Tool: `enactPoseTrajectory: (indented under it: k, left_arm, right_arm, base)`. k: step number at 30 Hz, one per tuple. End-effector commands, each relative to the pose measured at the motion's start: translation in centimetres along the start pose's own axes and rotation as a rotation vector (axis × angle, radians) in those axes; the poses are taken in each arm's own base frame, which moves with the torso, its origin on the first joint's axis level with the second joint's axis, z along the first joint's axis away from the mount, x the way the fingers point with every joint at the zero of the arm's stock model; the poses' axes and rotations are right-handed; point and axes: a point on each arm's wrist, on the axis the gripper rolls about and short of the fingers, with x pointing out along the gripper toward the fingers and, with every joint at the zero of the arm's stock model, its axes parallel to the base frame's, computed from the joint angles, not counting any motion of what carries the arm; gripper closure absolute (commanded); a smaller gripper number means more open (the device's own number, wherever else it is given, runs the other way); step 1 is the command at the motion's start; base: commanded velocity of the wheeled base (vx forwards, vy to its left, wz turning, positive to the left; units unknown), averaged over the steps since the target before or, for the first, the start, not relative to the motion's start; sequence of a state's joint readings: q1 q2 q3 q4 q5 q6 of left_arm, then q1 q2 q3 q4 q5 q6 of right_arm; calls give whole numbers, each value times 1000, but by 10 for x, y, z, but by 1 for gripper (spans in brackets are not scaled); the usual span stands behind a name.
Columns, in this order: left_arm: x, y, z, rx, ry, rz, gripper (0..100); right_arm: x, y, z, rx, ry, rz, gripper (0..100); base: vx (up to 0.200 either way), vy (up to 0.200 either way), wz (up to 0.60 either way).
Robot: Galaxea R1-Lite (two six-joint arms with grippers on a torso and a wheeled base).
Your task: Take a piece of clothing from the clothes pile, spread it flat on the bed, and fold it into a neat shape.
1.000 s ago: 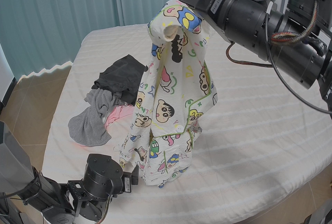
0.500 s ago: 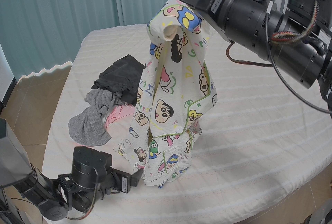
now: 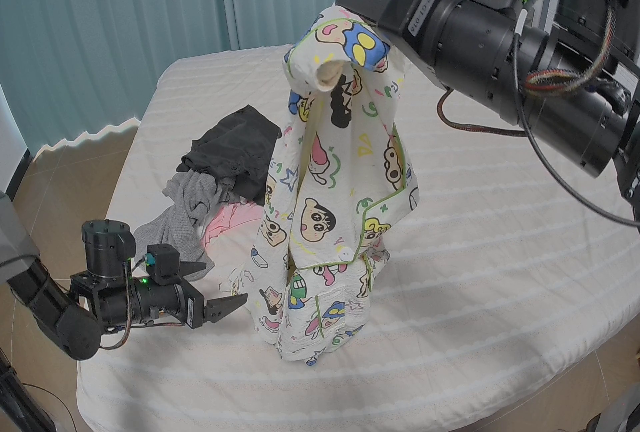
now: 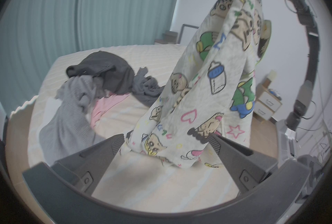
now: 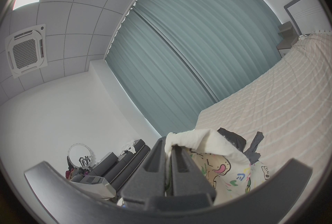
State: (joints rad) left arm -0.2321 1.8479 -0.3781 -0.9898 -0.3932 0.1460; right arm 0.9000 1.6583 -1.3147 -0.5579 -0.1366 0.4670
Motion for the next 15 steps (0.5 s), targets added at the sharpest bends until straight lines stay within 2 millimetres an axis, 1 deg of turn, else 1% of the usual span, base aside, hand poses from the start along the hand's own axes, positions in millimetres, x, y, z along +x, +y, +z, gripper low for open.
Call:
enactPoseTrajectory:
  k: [1,2,3,4,8,11,12,15]
  left_arm:
    - [19,33,5,25,-23,-86,0]
    - [19,33,5,25,-23,-86,0]
    - [25,36,7,25,-23,-100,0]
    - [27,36,7,23,-17,-107,0]
    - [34,35,3,11,3,-183,0]
    - [35,35,1,27,3,-214,0]
    - [37,35,-2,36,8,-221,0]
    - [39,36,-2,40,6,-225,0]
  right_arm:
    - [-4,0,-4,-1,23,9,100]
    - [-4,0,-4,-1,23,9,100]
    - [-5,1,-4,-1,22,10,100]
    - [-5,1,-3,-1,20,11,100]
    - [-7,4,4,3,-1,23,100]
    - [-8,7,9,5,-13,39,100]
    - [-10,9,13,7,-24,48,100]
    - [-11,9,14,5,-24,48,100]
  base:
    - [0,0,0]
    - [0,0,0]
    - [0,0,0]
    - [0,0,0]
    - [0,0,0]
    - [0,0,0]
    - [0,0,0]
    - [0,0,0]
